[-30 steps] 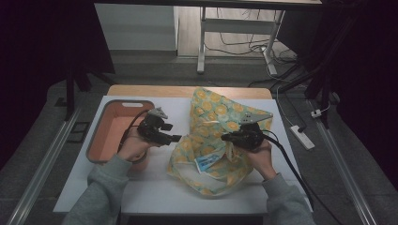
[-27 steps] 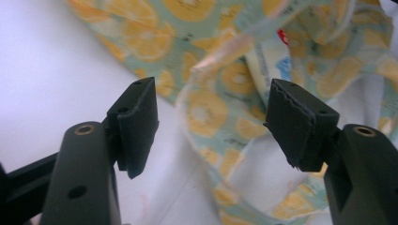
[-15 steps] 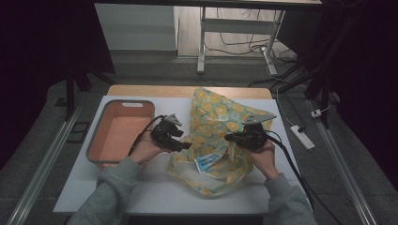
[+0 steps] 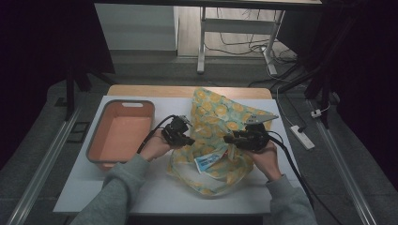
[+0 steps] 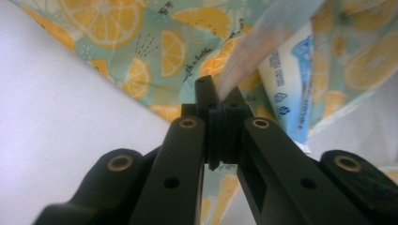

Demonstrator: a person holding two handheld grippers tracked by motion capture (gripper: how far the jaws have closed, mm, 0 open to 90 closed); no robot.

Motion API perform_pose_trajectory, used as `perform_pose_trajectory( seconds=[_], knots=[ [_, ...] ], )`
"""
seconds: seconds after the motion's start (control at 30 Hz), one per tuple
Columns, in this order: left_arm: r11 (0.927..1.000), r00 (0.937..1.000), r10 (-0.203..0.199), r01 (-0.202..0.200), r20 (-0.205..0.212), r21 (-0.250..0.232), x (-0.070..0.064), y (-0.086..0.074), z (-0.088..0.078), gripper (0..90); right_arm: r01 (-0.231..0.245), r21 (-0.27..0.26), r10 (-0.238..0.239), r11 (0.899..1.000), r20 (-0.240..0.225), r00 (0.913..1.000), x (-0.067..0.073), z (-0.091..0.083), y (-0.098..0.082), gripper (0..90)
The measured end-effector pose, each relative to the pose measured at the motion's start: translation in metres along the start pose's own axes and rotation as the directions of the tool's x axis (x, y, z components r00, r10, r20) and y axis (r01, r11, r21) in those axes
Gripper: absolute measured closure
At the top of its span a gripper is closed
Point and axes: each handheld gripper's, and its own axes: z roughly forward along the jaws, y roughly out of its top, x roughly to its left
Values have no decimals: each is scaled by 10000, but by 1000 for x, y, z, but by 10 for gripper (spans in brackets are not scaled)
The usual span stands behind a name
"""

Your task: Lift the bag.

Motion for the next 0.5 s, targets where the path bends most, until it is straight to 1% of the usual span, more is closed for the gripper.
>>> perform_pose_trajectory(
  seconds=[0.03,0.07,0.17,0.2,0.23,0.27,0.33,0.37,0.43,0.5],
  knots=[
    [10000,10000,-23,23,51,-68,0,-1,-3,893,-23,-177,20,9998,-163,9999,3,-5,1,451],
    [9998,9999,-50,52,97,-179,1,-2,-8,893,-19,-298,13,9996,-218,9998,7,-9,2,438],
    [9990,9999,-57,63,127,-436,-1,-7,-21,892,-56,-411,44,9991,-301,9995,21,-33,3,425],
    [9983,9998,-113,123,178,-563,-1,-8,-25,892,-36,-396,29,9992,-184,9998,26,-40,1,414],
    [9981,9997,-119,131,208,-608,-1,-9,-28,892,14,-351,-13,9994,50,10000,30,-46,-3,401],
    [9975,9996,-172,187,239,-677,-1,-11,-31,892,38,-232,-32,9997,244,9997,32,-50,-7,382],
    [9972,9994,-236,254,259,-707,0,-13,-35,892,-43,107,36,9999,695,9976,36,-55,-23,362],
    [9971,9993,-230,250,281,-718,0,-14,-36,892,-73,308,48,9995,818,9966,36,-55,-32,368],
    [9970,9995,-215,232,249,-739,0,-15,-36,892,-174,916,71,9956,1110,9938,36,-53,-49,362],
    [9971,9995,-191,209,261,-737,0,-16,-37,891,-319,1176,150,9925,1421,9897,37,-51,-61,364]
  ],
)
